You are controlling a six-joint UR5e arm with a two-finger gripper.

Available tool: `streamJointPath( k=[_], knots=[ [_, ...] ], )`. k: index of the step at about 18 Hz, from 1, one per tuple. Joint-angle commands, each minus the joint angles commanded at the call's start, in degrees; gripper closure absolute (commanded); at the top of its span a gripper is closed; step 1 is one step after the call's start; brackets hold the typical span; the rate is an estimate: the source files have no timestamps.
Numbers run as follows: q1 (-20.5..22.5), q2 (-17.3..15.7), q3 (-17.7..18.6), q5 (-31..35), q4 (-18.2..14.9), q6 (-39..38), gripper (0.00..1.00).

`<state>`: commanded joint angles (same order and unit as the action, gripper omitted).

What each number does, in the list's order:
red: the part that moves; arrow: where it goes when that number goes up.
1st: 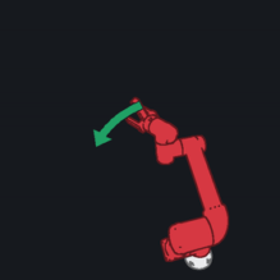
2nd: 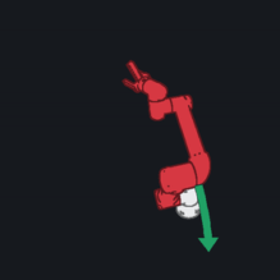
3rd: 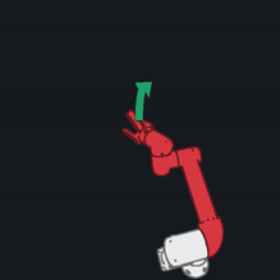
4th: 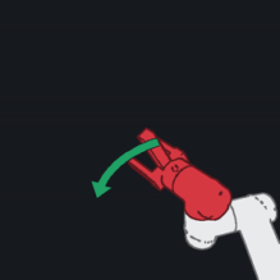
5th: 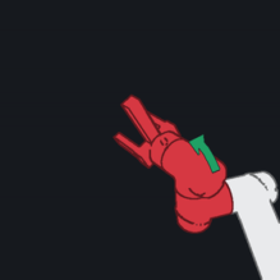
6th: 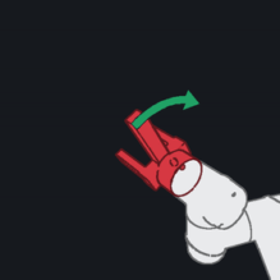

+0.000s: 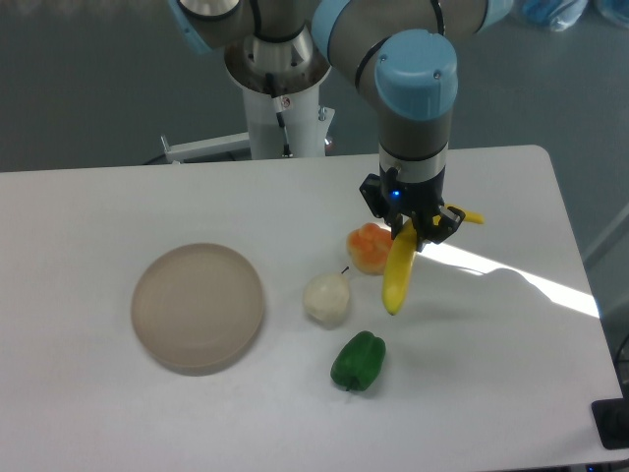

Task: Pick up the banana from the plate
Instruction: 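Lift the banana up off the plate and carry it toward the orange fruit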

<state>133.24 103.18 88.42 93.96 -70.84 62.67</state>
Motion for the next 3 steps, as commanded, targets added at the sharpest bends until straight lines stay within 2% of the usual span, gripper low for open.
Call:
streamJointPath(
  k=[3],
  knots=[
    [-0.1,0.1,0.0,-0.1,0.0,0.0,0.67]
  ],
)
